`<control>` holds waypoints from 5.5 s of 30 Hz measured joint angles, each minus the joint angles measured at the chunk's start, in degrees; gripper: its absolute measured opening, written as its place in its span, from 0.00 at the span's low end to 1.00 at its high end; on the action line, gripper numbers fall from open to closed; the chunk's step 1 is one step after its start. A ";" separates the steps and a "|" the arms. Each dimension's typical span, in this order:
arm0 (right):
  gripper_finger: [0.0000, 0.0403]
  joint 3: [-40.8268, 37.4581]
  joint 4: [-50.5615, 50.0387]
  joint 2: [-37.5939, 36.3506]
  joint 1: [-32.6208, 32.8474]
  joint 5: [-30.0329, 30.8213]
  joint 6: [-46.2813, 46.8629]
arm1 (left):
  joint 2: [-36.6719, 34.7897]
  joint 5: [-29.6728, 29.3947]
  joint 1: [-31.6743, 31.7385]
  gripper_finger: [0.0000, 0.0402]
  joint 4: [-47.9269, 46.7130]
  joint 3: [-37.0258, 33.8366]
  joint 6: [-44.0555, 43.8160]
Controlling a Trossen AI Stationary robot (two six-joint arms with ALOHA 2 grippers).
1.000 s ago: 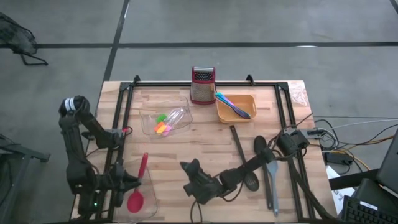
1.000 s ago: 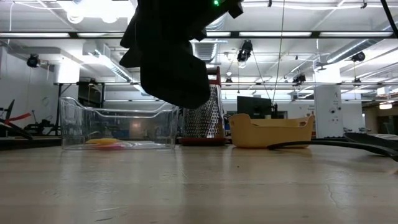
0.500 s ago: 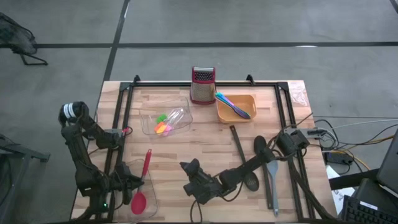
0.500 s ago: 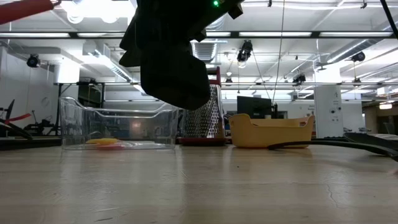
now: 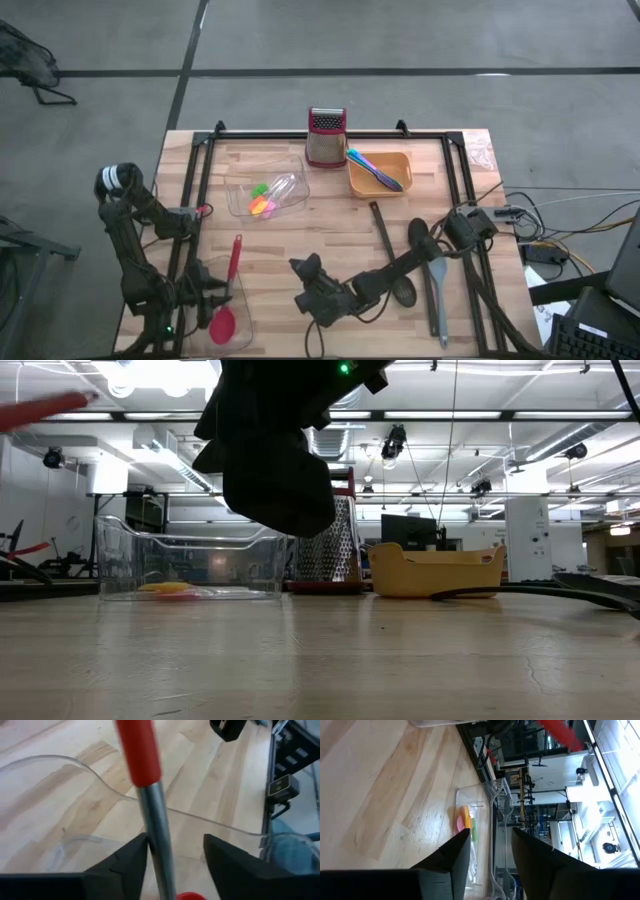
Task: Pick & Place Kitchen Items
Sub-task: Put the red serving spoon into the bottom transparent bin, then put the black slotted serving spoon into the bottom transparent bin
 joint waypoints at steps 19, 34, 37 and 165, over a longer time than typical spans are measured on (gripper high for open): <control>0.41 -0.04 -0.44 0.00 -0.31 3.40 -1.15 | -10.77 -2.22 0.04 0.63 -10.33 0.61 9.09; 0.26 -0.22 -14.62 -5.39 -2.92 -17.04 19.69 | -17.18 -28.19 2.72 0.63 -7.12 1.24 36.51; 0.23 -0.37 -20.75 -8.03 -5.09 -25.83 27.04 | -17.25 -28.27 5.10 0.63 -6.97 1.22 41.14; 0.05 -49.34 -31.23 -39.82 -6.11 -44.61 98.74 | -8.29 23.16 43.56 0.63 63.31 -3.66 118.80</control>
